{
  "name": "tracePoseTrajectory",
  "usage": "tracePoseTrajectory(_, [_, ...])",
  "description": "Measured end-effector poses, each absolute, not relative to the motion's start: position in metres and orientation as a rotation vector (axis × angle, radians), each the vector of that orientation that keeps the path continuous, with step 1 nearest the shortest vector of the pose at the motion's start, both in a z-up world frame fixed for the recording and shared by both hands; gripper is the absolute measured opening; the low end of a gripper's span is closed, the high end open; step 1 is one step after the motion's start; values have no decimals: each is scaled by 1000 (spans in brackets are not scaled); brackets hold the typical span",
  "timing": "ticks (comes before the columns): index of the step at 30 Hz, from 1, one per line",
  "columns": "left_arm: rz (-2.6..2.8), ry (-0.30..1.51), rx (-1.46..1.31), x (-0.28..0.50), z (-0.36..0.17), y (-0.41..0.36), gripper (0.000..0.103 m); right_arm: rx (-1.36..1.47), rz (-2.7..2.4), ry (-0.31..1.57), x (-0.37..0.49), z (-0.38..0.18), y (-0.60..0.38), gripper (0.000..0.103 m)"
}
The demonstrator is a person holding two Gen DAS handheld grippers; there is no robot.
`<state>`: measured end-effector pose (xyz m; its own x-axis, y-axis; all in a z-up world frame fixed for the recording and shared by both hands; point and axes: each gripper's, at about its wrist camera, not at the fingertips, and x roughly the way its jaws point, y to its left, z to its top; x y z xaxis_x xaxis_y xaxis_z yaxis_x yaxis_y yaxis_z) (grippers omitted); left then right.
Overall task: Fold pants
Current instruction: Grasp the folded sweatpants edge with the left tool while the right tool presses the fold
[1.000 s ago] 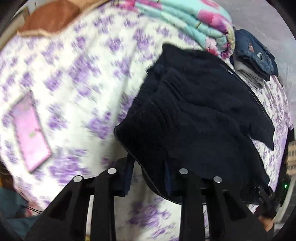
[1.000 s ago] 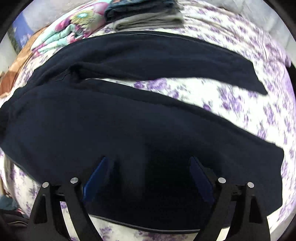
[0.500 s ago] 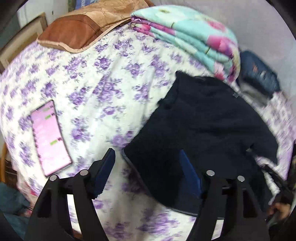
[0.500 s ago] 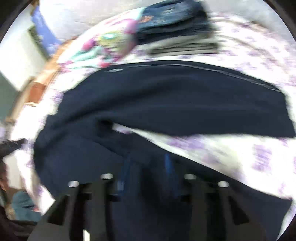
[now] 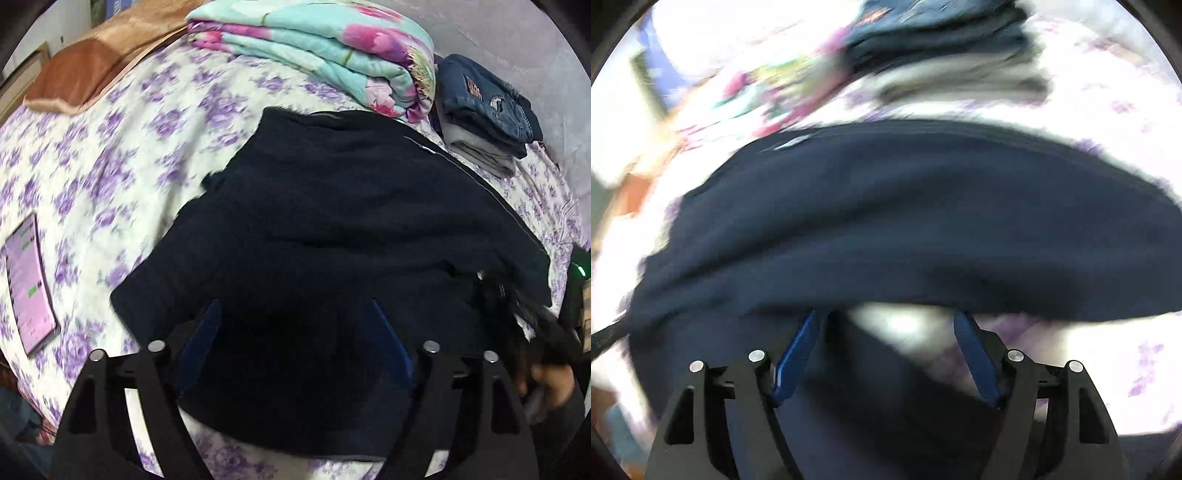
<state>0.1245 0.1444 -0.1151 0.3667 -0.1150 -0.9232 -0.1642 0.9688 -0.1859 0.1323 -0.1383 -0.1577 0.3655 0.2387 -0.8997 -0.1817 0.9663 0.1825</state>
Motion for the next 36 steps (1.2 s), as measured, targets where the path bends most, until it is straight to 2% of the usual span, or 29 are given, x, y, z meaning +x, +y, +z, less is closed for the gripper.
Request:
tracePoseTrajectory(2, [23,1186,-218,141,-111,140,79,-42,252,1167,123,-154,-147,76])
tracePoseTrajectory(4, [35,1142,-151,162,-102,139,80,8,177,1133,123,-140,-184,77])
tracePoseTrajectory(5, [36,1117,-117,175,-98,140,85,48,136,1114,124,-131,-205,81])
tracePoseTrajectory(7, [41,1094,-28,210,-96,143,86,75,61,1083,125,-117,-236,88])
tracePoseTrajectory(12, [-55,1161,99,292,-116,143,86,120,-35,1063,122,-108,-277,90])
tracePoseTrajectory(13, [-60,1173,109,301,-121,142,83,127,-42,1065,122,-109,-280,90])
tracePoseTrajectory(15, [-102,1235,112,320,-139,139,68,150,-59,1063,117,-115,-284,90])
tracePoseTrajectory(18, [-120,1243,198,331,-154,128,37,195,-79,1069,116,-120,-290,91])
tracePoseTrajectory(19, [-163,1241,232,333,-156,121,19,198,-77,1070,121,-122,-287,91])
tracePoseTrajectory(21, [-142,1211,315,335,-155,110,16,186,-65,1066,138,-123,-281,91])
tracePoseTrajectory(23, [-94,1151,298,341,-144,113,15,159,-51,1050,156,-118,-274,91])
tracePoseTrajectory(26, [-44,1139,135,352,-130,136,15,76,-6,999,197,-110,-256,92])
tracePoseTrajectory(28, [-39,1141,134,354,-131,137,15,11,29,1001,229,-111,-240,92])
tracePoseTrajectory(33, [-58,1155,169,342,-142,138,22,-260,154,1048,290,-131,-192,93])
tracePoseTrajectory(36, [-44,1151,115,341,-139,150,31,-397,221,1102,317,-150,-170,90])
